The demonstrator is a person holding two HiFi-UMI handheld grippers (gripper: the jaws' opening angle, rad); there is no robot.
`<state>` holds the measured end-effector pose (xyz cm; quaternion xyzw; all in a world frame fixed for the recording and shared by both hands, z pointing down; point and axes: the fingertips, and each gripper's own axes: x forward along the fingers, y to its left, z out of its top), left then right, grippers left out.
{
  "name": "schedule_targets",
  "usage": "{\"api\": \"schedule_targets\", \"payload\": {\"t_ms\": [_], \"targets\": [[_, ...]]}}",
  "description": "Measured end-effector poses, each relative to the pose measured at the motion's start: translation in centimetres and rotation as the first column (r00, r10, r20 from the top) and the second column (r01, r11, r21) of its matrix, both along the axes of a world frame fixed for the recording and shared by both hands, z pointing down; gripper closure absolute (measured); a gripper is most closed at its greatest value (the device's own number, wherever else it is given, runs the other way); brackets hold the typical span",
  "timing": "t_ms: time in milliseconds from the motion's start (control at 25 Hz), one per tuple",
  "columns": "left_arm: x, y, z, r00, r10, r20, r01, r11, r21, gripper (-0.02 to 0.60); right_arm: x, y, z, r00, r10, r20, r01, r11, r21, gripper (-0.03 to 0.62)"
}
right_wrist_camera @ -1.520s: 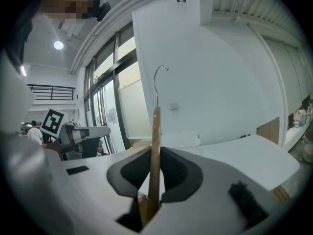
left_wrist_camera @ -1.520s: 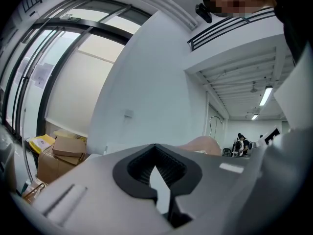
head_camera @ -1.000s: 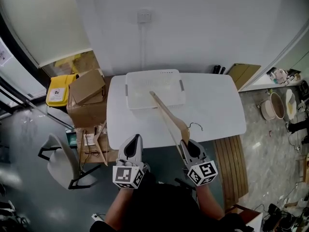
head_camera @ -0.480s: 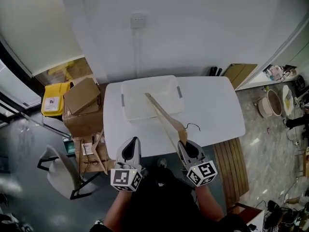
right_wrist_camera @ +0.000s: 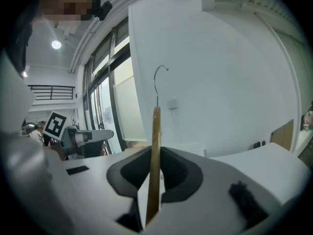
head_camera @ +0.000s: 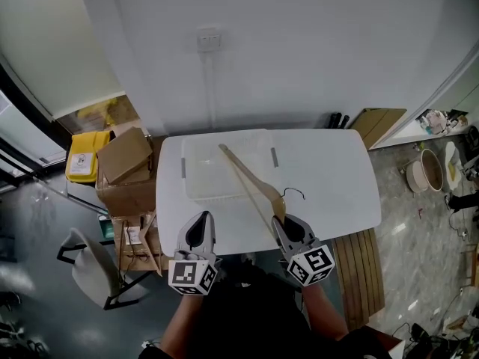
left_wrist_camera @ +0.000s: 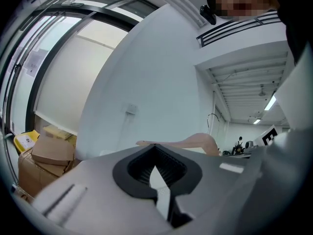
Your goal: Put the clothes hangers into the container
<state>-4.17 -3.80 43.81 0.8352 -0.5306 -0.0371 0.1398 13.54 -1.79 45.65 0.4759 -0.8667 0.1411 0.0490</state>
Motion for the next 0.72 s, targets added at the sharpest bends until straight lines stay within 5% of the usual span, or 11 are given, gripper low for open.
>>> {"api": "schedule_targets", "payload": {"t_ms": [720], "targets": [[0.7,-6.2,-0.1,0.996,-0.088,0.013,0.088,0.996,-0.024,0.575,1.5,-7.4,1.0,0.991,-0.134,-0.019,0.133,0.99,-0.037,0.533]]}}
